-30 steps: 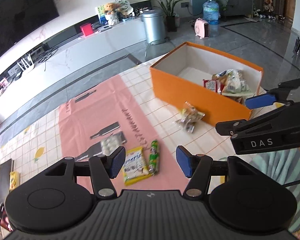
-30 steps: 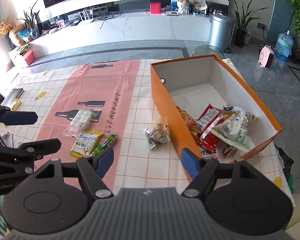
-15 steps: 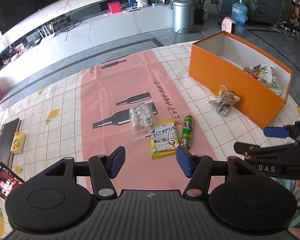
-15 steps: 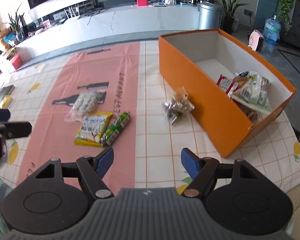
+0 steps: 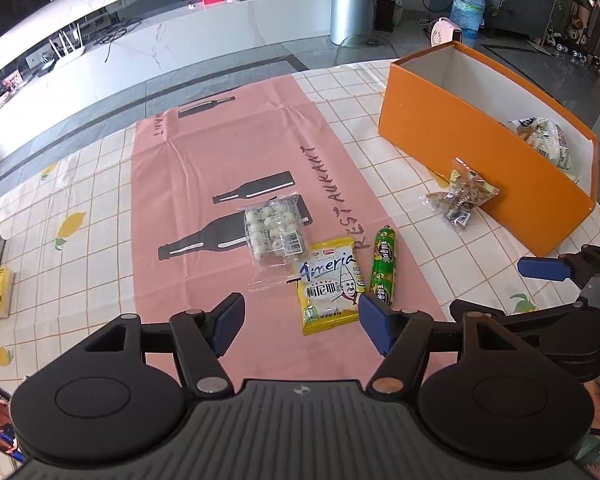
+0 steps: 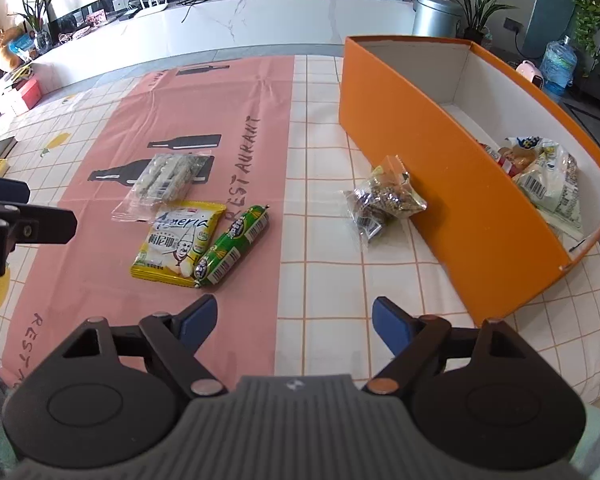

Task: Organize snacks
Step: 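Move both open tools back over the remaining snacks on the table, then grasp the white egg-snack tray with the left tool while the right tool grasps the green sausage stick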

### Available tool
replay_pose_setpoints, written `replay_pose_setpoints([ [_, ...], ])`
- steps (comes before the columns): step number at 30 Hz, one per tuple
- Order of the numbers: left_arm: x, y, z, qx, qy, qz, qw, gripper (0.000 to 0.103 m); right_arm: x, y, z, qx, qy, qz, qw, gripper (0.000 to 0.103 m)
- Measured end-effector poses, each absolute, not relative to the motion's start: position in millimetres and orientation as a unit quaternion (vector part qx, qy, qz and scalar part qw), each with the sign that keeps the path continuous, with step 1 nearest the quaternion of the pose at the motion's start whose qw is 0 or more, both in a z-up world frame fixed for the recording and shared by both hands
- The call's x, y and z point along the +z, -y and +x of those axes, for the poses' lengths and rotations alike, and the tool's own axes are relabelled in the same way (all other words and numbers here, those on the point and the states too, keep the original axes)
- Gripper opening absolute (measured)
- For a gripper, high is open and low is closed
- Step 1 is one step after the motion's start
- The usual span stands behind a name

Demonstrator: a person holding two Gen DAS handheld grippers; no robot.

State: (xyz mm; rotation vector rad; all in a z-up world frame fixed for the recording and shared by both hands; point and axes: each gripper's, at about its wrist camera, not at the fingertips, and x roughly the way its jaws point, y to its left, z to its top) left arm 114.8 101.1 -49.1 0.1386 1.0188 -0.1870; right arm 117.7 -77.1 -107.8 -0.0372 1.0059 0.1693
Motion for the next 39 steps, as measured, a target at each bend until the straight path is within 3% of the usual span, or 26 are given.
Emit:
replay_pose_setpoints([
  [16, -92, -129, 161, -0.063, -0.533, 0.017, 0.844, 0.078, -136, 69, 185, 0.067, -0.499, -0.048, 0.862, 0.086],
  [27, -102, -152, 164, -0.052, -0.526, -0.013, 0.849, 0.078, -160, 67, 187, 0.143, -0.537, 0.068, 0.829, 0.080],
  [34, -108, -149, 170, -0.063, -0.520, -0.024, 0.851, 0.078, -152, 61, 189, 0.160, -0.528, 0.089, 0.829, 0.069],
  [39, -110, -143, 182, -0.066, -0.500, -0.028, 0.863, 0.080, -149, 58, 201, 0.152, -0.529, 0.105, 0.828, 0.051],
])
